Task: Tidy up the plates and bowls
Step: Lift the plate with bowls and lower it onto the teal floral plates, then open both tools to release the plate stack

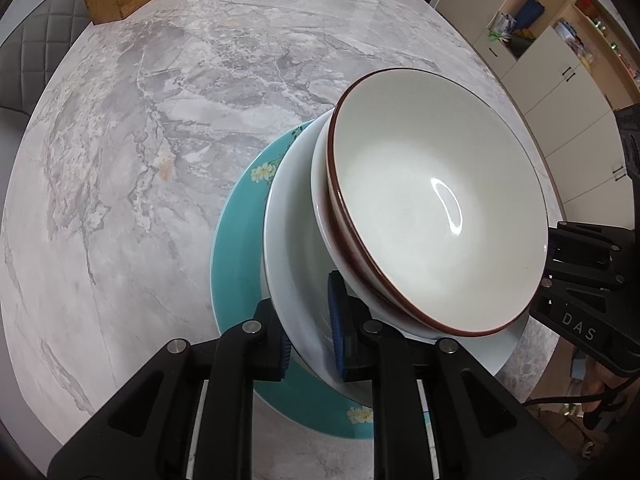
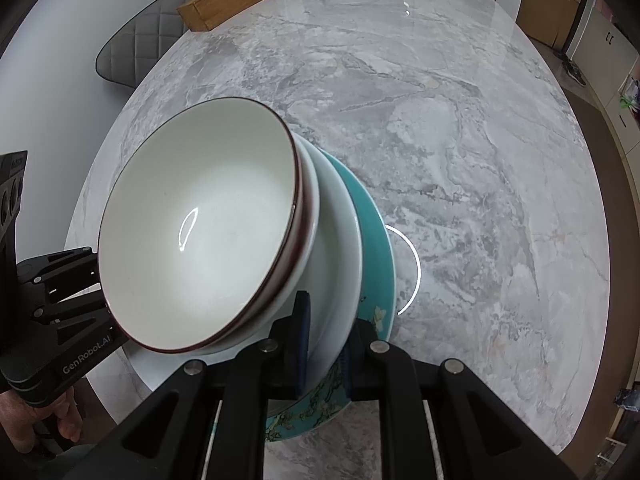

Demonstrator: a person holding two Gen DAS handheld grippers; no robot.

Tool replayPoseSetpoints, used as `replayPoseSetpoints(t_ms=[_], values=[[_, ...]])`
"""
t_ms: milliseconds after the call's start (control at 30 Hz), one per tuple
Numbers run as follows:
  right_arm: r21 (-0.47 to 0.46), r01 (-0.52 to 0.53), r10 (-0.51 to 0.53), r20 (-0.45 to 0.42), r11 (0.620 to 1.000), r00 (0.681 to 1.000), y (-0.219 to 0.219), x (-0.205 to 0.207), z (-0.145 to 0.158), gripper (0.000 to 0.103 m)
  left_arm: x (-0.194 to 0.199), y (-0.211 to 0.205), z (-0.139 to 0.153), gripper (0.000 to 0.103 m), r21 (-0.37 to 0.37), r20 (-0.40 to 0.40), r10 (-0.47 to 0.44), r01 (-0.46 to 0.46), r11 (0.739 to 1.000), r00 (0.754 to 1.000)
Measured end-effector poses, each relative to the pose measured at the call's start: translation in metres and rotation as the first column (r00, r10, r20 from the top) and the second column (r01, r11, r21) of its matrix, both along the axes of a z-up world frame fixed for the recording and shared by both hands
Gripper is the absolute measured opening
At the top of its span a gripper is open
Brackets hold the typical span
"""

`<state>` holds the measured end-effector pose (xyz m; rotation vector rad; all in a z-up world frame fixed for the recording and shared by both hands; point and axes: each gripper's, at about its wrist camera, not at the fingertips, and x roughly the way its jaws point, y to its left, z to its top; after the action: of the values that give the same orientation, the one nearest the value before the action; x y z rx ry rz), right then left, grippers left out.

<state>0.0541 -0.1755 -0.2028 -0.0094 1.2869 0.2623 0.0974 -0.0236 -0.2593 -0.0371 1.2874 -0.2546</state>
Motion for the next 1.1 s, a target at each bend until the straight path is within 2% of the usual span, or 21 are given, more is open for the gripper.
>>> replayPoseSetpoints(t_ms=[167, 233, 300, 400, 467, 533, 600, 633, 667, 700, 767, 933, 1100], values=[[-0.011, -0.010, 0.010, 0.008, 1.000, 1.000, 0.001, -0.001, 0.000, 0.021, -0.001, 0.000, 0.000, 0.019, -0.003, 0.002, -0.001, 0.001, 1.000, 1.000], [-0.022, -0.015, 0.016, 0.018, 1.000, 1.000, 0.004, -0.002, 0.001, 0.023, -0.001, -0.001, 0.000, 0.027, -0.001, 0.004, -0.005, 0.005, 1.000, 1.000], [-0.027, -0.013, 0.014, 0.028, 1.000, 1.000, 0.003, -0.004, 0.003, 0.025, -0.003, -0.001, -0.002, 0.044, 0.009, -0.003, -0.001, 0.001, 1.000, 1.000], [-0.043, -0.005, 0.007, 0.047, 0.999, 0.999, 0.001, -0.005, 0.007, 0.028, -0.007, 0.001, -0.002, 0.051, -0.009, -0.007, -0.002, 0.002, 1.000, 1.000], [-0.055, 0.009, -0.006, 0.055, 0.998, 0.998, -0.002, -0.006, 0.009, 0.036, -0.010, 0.001, -0.001, 0.055, -0.004, -0.002, -0.009, 0.009, 1.000, 1.000], [-0.046, 0.017, -0.014, 0.058, 0.999, 0.998, -0.005, -0.007, 0.011, 0.038, -0.013, 0.000, 0.001, 0.060, -0.003, 0.001, -0.017, 0.017, 1.000, 1.000], [-0.052, 0.019, -0.015, 0.068, 0.998, 0.998, -0.006, -0.010, 0.014, 0.041, -0.017, -0.001, 0.004, 0.072, -0.008, 0.004, -0.028, 0.028, 1.000, 1.000], [-0.057, 0.020, -0.016, 0.072, 0.998, 0.997, -0.006, -0.011, 0.015, 0.048, -0.019, -0.001, 0.007, 0.077, -0.015, 0.011, -0.033, 0.033, 0.999, 0.999], [-0.068, 0.026, -0.020, 0.076, 0.997, 0.997, -0.006, -0.013, 0.016, 0.055, -0.021, -0.002, 0.010, 0.088, -0.017, 0.020, -0.035, 0.035, 0.999, 0.999], [-0.068, 0.032, -0.026, 0.080, 0.997, 0.996, -0.007, -0.015, 0.017, 0.057, -0.023, -0.002, 0.013, 0.098, -0.017, 0.029, -0.036, 0.037, 0.999, 0.999], [-0.054, 0.044, -0.039, 0.091, 0.998, 0.995, -0.011, -0.019, 0.021, 0.064, -0.028, -0.001, 0.022, 0.100, -0.017, 0.049, -0.039, 0.040, 0.999, 0.998], [-0.058, 0.074, -0.066, 0.127, 0.996, 0.990, -0.015, -0.029, 0.033, 0.071, -0.038, 0.005, 0.038, 0.100, -0.007, 0.075, -0.029, 0.030, 1.000, 0.997], [-0.052, 0.115, -0.104, 0.168, 0.992, 0.980, -0.017, -0.042, 0.047, 0.089, -0.050, 0.014, 0.058, 0.103, 0.022, 0.126, 0.002, -0.004, 1.000, 0.992]])
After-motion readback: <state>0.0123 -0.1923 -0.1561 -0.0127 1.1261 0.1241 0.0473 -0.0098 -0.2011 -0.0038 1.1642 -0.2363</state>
